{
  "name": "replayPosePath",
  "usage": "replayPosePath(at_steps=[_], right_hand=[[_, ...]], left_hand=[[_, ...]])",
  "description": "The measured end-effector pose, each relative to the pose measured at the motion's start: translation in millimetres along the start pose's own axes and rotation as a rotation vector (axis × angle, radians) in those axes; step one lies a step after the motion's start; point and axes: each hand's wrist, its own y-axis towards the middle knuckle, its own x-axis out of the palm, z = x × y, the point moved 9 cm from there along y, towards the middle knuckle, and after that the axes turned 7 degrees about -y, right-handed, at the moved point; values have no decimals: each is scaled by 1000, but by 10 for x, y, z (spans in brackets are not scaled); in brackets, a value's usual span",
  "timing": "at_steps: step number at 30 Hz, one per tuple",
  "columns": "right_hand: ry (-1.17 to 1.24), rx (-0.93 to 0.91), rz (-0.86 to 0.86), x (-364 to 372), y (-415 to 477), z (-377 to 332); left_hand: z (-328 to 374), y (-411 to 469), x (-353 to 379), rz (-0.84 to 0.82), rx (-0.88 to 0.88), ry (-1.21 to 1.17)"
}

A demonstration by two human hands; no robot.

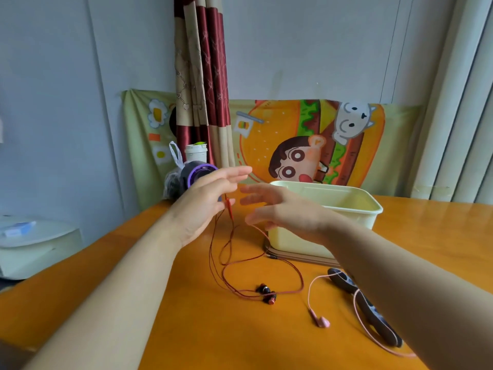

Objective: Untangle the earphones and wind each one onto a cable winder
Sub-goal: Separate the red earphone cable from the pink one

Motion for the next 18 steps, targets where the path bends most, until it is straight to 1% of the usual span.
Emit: replayPosePath(at_steps=[2,5,8,11,13,15,16,18], right_hand=[[7,-9,-12,48,-3,-48],[1,7,64,27,-5,-31],[-119,8,107,11,20,44],[-225,-46,68,46,21,53],[-316,-57,68,35,6,79],[-402,-27,106,-36,-3,150],[-415,2,140,-108,-4,217],[-380,58,222,-267,-23,349]], left_hand=[[2,6,21,-8,0,-78],[4,13,64,-20,9,-244],[94,4,68,9,76,-374],[206,1,15,81,164,-423],[251,2,-91,184,218,-464],[276,-27,-280,345,294,-409],[277,-67,-403,457,329,-301],[248,-196,-641,699,366,10]])
